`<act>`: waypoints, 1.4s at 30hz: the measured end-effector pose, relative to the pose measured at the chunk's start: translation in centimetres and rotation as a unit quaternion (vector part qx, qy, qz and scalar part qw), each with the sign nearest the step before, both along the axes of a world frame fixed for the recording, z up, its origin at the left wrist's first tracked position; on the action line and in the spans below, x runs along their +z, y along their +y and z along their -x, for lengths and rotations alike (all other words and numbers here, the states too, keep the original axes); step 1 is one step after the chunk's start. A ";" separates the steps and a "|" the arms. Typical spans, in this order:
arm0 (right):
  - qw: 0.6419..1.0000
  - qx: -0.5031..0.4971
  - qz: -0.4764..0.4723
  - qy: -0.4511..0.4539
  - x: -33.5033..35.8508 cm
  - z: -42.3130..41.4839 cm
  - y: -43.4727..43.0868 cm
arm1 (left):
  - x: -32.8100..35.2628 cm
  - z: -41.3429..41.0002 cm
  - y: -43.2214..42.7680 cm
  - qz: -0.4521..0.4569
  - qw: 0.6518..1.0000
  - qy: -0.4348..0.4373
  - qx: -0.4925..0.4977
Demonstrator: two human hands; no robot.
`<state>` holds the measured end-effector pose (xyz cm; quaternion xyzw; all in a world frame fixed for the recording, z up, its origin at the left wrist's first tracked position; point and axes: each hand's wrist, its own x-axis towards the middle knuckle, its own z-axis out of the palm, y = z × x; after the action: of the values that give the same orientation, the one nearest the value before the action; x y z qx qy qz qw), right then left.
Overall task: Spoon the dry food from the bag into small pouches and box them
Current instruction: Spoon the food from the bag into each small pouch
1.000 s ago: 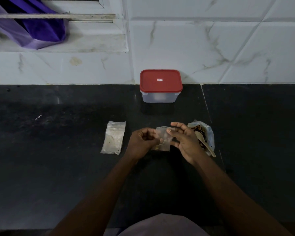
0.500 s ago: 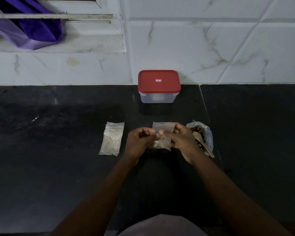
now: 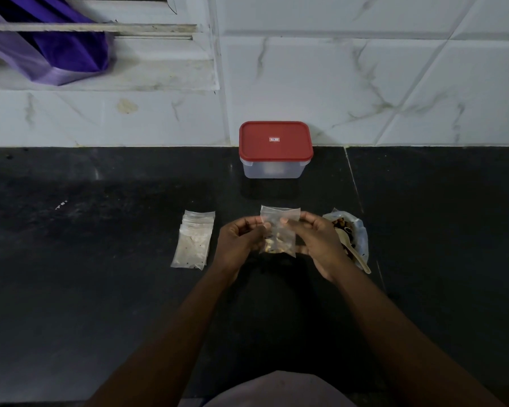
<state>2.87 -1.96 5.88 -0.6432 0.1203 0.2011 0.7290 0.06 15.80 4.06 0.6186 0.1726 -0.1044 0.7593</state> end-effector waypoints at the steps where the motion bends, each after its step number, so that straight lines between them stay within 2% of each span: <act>1: 1.000 -0.014 -0.003 0.004 -0.1 -0.1 0.0 | 0.0 -0.1 0.1 -0.004 1.000 0.001 -0.001; 6: 1.000 -0.013 0.014 -0.009 -0.2 -0.4 0.0 | 0.2 -0.4 0.2 0.013 1.000 0.003 0.004; 13: 1.000 -0.005 0.021 -0.003 -0.6 -0.5 0.4 | -0.3 -0.9 0.0 -0.047 0.999 -0.013 0.022; 20: 0.999 0.001 0.019 0.036 -0.6 -1.0 0.1 | -0.4 -1.7 0.4 -0.074 0.997 -0.014 -0.004; 26: 0.998 0.036 0.047 0.006 -1.0 -1.4 0.2 | -0.9 -1.9 0.4 -0.063 0.998 -0.010 -0.017; 33: 0.996 0.051 0.068 -0.007 -1.9 -1.7 0.4 | -1.8 -2.4 0.3 -0.123 0.992 -0.020 -0.013; 39: 0.999 0.027 0.019 0.026 -1.9 -2.3 -0.2 | -1.2 -2.9 0.7 -0.023 0.999 0.036 0.014; 42: 0.999 0.009 0.019 0.034 -2.1 -2.8 -0.5 | -0.9 -3.0 1.2 -0.003 0.998 0.057 0.007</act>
<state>5.66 -2.47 3.76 -0.6511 0.1427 0.2271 0.7100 3.07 16.99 3.11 0.6131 0.2202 -0.1335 0.7469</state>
